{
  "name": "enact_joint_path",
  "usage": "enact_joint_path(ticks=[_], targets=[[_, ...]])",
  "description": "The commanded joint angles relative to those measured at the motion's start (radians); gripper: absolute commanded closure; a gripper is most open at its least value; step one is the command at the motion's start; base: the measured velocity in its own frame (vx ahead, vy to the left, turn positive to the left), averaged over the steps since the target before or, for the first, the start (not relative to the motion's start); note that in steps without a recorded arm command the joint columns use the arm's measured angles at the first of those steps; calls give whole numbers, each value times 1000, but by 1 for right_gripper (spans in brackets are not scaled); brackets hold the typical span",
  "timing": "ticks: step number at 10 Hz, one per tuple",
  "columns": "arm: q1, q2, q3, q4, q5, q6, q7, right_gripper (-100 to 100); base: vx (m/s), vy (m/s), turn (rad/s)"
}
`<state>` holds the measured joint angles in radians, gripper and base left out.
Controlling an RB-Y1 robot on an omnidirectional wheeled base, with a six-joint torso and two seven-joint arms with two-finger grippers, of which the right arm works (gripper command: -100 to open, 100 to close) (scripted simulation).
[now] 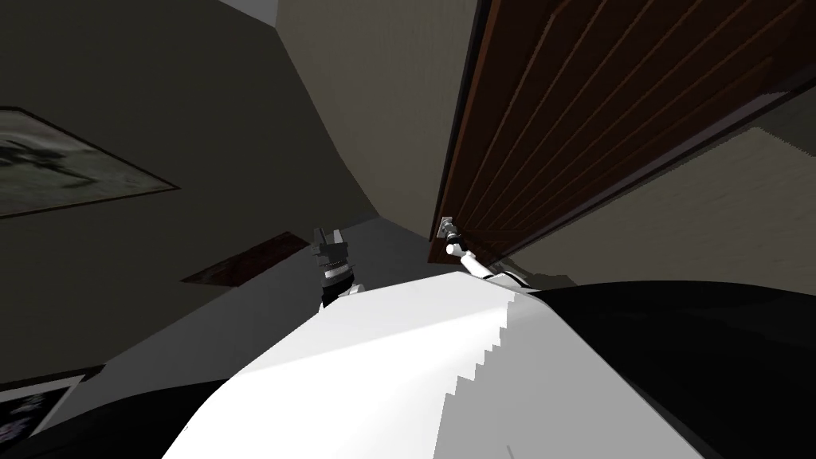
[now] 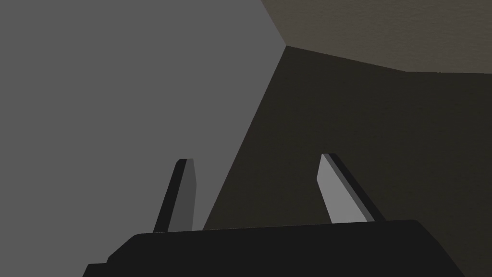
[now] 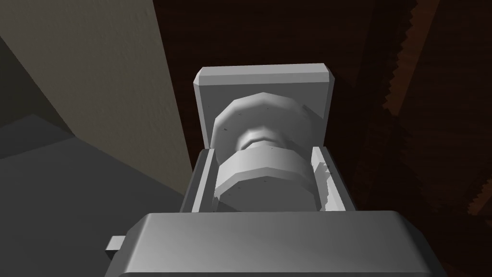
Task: Pull the door open
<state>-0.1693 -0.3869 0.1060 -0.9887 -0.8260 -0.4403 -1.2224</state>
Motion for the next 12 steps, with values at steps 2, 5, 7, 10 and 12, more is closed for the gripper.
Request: enact_joint_path(ticks=[2,5,7,10,12], targets=[[11,-14,30,-19,6,1,-23,100,-202,-54,97],[22,-34,64,-40,12,-1,-52,100,-207,-68,106],[30,-48,86,-54,16,-2,-70,100,-224,-66,97],[35,-61,112,-58,19,-4,-90,100,-151,-48,74],[40,-73,128,-68,21,-8,-103,100,-178,-65,89]])
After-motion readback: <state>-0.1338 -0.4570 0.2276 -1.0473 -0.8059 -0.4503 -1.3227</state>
